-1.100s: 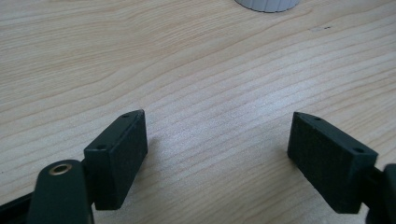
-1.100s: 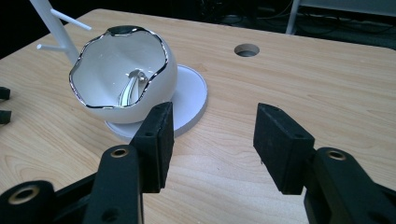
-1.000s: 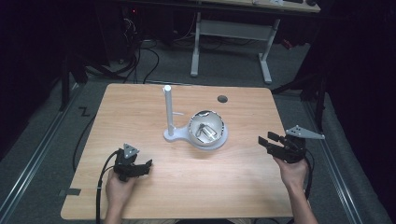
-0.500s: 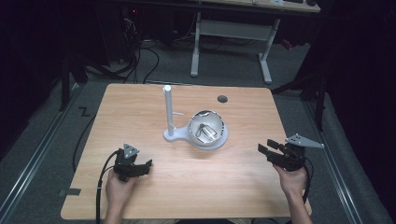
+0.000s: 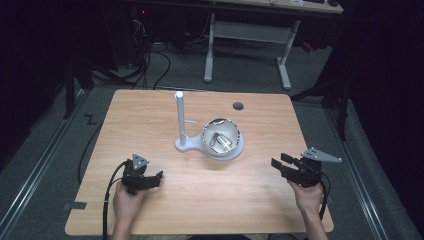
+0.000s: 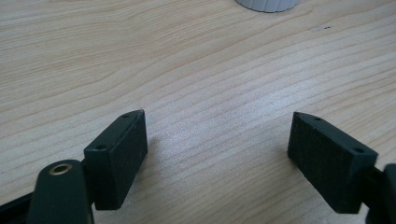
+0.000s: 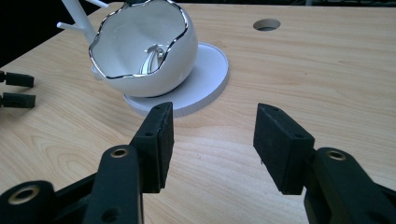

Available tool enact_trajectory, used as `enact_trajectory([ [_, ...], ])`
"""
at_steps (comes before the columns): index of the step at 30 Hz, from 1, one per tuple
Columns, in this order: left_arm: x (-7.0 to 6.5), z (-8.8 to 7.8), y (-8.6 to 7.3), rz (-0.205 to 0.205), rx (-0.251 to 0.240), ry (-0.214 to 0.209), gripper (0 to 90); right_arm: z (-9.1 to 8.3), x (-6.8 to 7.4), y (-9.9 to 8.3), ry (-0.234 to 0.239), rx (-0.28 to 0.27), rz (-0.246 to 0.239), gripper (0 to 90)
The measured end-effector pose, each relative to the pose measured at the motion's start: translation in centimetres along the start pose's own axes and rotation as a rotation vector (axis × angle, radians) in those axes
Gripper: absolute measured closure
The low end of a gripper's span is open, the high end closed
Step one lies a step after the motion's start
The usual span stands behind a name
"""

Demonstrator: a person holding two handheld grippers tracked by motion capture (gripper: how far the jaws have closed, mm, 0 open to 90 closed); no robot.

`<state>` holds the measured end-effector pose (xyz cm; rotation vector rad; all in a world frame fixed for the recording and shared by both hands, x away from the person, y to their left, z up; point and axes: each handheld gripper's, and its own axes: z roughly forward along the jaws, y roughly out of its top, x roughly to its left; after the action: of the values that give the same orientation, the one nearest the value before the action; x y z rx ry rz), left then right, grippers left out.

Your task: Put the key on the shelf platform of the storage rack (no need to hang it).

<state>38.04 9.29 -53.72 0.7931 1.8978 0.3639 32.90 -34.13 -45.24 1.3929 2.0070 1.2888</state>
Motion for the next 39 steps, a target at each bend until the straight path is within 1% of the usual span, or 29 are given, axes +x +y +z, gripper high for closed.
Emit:
enact_trajectory([
  [4,0.0,0.0,0.0,0.000,-0.001,0.000,20.3,0.6,0.1,-0.7,0.010,0.014,0.010,48.6],
  [6,0.0,0.0,0.0,0.001,0.000,-0.001,20.3,1.0,0.2,-1.2,0.016,0.022,0.024,48.6],
  [7,0.0,0.0,0.0,-0.004,0.000,0.003,20.3,1.1,0.2,-1.4,0.019,0.025,0.029,48.6],
  [8,0.0,0.0,0.0,0.002,-0.001,-0.001,20.3,1.3,0.3,-1.5,0.022,0.027,0.030,48.7],
  [13,0.0,0.0,0.0,-0.004,0.000,0.002,20.3,1.9,0.6,-2.0,0.027,0.041,0.033,48.7],
  [14,0.0,0.0,0.0,0.000,0.000,0.000,20.3,2.0,0.6,-2.1,0.028,0.041,0.025,48.7],
  [19,0.0,0.0,0.0,0.002,0.000,-0.001,20.3,2.7,1.1,-2.6,0.031,0.060,0.026,48.8],
  [22,0.0,0.0,0.0,0.000,0.000,0.000,20.3,3.1,1.2,-3.0,0.032,0.068,0.014,48.8],
  [23,0.0,0.0,0.0,-0.001,0.000,0.001,20.3,3.2,1.3,-3.1,0.028,0.074,0.022,48.8],
  [30,0.0,0.0,0.0,-0.001,0.000,0.000,20.3,4.0,1.7,-3.6,0.018,0.091,-0.001,48.4],
  [33,0.0,0.0,0.0,-0.003,0.000,0.002,20.3,4.5,1.9,-4.0,0.016,0.103,0.001,48.3],
  [39,0.0,0.0,0.0,0.000,0.000,0.000,20.3,5.1,2.3,-4.4,0.000,0.117,-0.025,47.4],
])
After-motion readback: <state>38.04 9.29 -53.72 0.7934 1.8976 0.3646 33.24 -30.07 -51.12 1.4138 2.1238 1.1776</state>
